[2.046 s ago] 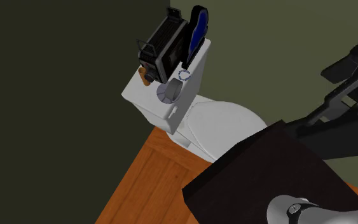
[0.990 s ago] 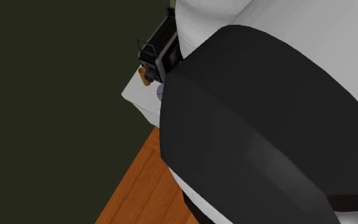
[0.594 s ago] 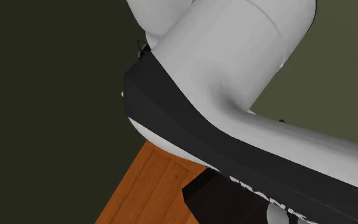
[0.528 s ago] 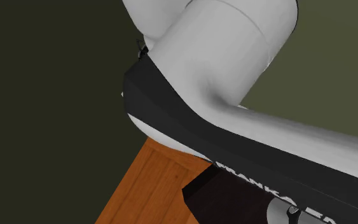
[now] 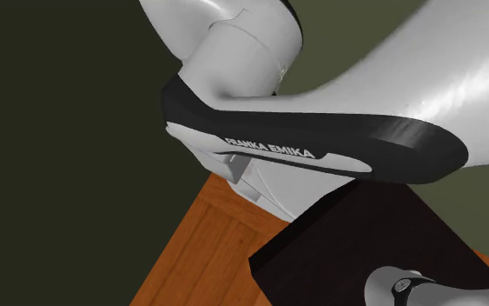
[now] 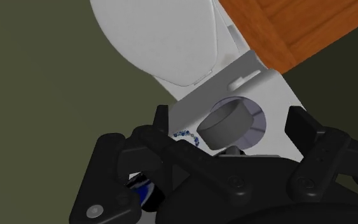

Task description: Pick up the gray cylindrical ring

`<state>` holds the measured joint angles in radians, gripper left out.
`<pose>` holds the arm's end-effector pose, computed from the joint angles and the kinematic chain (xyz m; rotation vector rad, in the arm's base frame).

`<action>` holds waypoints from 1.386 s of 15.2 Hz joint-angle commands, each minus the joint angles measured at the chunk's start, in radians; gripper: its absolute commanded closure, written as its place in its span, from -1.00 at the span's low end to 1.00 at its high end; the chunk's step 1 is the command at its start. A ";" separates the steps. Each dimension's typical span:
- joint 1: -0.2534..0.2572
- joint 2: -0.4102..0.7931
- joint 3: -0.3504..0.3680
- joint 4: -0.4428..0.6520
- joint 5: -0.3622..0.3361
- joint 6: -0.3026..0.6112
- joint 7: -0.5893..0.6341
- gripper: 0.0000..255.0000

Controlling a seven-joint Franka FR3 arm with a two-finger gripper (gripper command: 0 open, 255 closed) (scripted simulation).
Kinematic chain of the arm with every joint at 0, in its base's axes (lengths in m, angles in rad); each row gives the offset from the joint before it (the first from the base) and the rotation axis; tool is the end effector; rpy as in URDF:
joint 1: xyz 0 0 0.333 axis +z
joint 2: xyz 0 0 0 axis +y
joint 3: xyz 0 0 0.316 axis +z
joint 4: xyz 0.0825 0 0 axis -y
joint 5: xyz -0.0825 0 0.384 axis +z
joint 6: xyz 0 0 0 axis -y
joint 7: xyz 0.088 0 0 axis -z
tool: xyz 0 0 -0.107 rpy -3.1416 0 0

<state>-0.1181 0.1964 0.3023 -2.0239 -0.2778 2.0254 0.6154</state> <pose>0.5591 0.0843 0.3440 2.8734 -0.4135 -0.1415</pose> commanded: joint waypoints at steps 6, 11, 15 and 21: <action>0.033 0.290 -0.060 0.228 -0.091 -0.019 0.138 -1.00; 0.056 0.491 -0.110 0.418 -0.118 -0.052 0.197 -1.00; 0.069 0.659 -0.149 0.600 -0.122 -0.095 0.227 -1.00; 0.076 0.771 -0.168 0.699 -0.125 -0.094 0.242 -1.00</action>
<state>-0.0423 0.9464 0.1373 -1.3350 -0.4015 1.9298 0.8572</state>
